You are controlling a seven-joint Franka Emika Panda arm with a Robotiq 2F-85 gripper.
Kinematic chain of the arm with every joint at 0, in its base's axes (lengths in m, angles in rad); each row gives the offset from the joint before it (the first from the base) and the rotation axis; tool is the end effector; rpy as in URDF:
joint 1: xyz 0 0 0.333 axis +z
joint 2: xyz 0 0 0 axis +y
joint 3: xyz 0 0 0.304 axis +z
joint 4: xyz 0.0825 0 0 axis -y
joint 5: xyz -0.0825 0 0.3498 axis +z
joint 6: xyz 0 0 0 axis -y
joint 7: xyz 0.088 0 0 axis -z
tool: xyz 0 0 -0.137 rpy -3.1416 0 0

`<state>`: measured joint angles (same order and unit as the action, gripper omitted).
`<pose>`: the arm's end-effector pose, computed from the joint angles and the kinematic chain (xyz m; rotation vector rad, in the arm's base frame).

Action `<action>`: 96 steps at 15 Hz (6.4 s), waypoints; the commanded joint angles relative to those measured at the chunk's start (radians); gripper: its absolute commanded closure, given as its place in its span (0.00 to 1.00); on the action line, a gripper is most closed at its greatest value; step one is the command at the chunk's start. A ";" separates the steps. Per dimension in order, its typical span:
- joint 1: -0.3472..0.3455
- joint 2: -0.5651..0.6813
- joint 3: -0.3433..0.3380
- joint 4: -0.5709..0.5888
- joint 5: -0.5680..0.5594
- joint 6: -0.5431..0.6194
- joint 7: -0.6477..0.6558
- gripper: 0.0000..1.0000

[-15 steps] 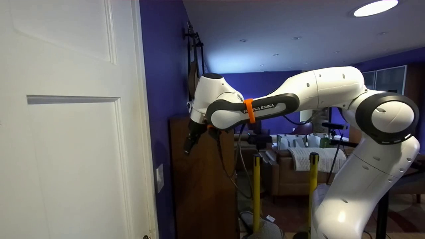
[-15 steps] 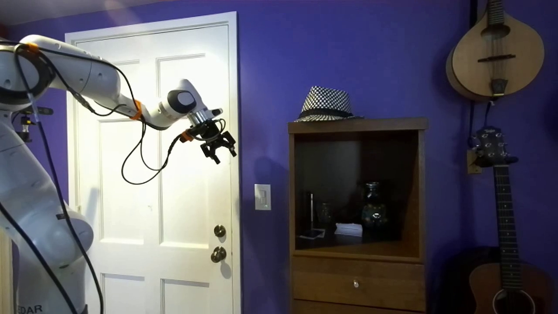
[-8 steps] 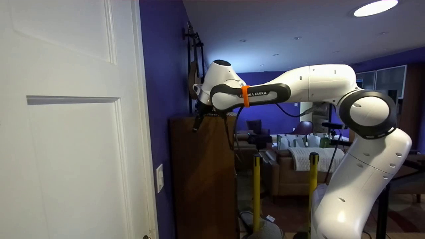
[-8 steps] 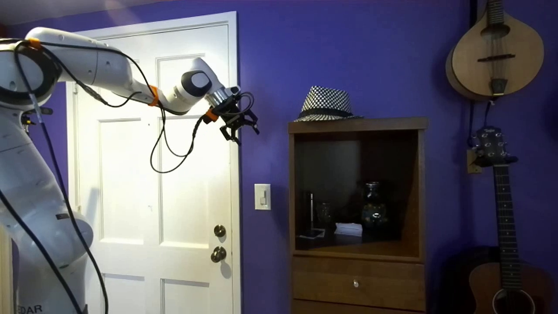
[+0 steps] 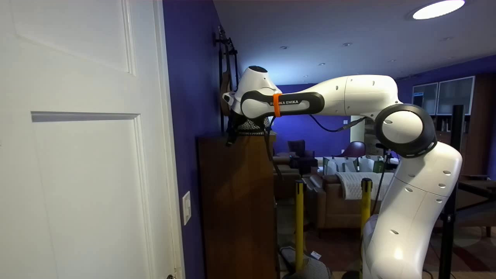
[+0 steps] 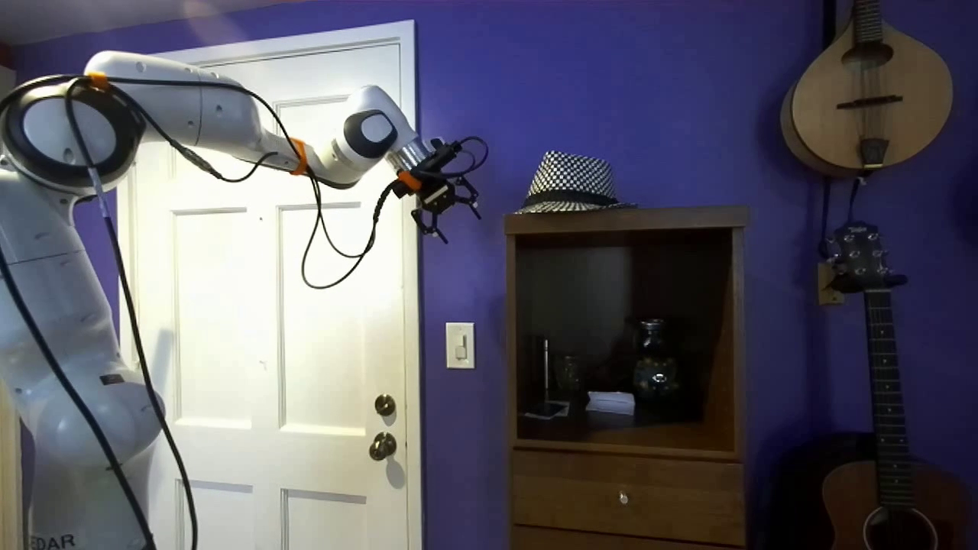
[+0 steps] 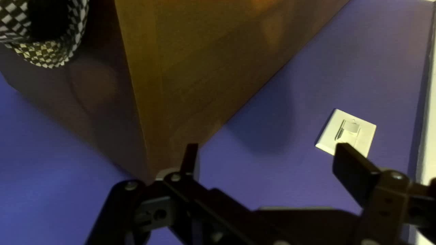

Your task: Pick up the hat and hang it on the hook in the middle of the door

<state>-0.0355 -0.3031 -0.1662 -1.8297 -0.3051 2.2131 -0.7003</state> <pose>0.4741 -0.1290 0.6949 2.4342 0.7329 0.6696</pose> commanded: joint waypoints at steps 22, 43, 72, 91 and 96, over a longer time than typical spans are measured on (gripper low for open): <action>-0.195 0.340 -0.067 0.571 -0.151 -0.039 0.501 0.00; -0.231 0.277 -0.111 0.489 0.098 -0.106 0.153 0.00; -0.147 0.368 -0.052 0.920 0.085 -0.731 0.479 0.99; -0.067 0.324 0.016 0.880 0.020 -0.708 0.447 0.99; 0.033 0.209 0.110 0.790 -0.076 -0.790 0.546 0.99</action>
<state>-0.0544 -0.0020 -0.1085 -0.9664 -0.3237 1.4750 -0.2126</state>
